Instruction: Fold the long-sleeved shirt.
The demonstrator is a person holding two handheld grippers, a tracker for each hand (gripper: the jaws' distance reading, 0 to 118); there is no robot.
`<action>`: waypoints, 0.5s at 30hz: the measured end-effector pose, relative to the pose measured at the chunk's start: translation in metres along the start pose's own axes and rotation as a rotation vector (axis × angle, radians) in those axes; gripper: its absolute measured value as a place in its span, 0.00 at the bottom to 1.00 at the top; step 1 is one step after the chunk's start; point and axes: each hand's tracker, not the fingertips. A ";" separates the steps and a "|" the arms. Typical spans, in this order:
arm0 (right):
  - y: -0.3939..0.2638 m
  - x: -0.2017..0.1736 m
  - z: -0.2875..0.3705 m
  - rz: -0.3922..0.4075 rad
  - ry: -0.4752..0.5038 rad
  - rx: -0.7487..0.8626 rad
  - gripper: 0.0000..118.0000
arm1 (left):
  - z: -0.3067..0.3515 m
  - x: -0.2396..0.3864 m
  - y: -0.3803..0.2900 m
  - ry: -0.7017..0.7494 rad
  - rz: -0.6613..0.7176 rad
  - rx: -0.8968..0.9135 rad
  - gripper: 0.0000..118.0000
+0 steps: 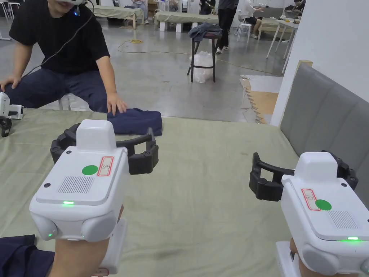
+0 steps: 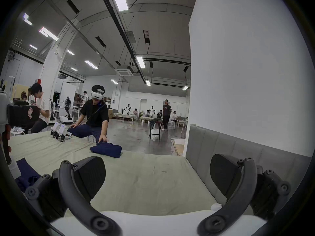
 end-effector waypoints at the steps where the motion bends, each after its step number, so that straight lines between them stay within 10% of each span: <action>1: 0.000 0.000 0.000 -0.001 0.000 0.000 1.00 | 0.000 0.000 0.000 0.003 0.009 -0.001 0.94; 15: 0.000 0.001 0.000 0.008 -0.005 -0.005 1.00 | -0.002 -0.001 0.005 0.004 0.017 -0.047 0.94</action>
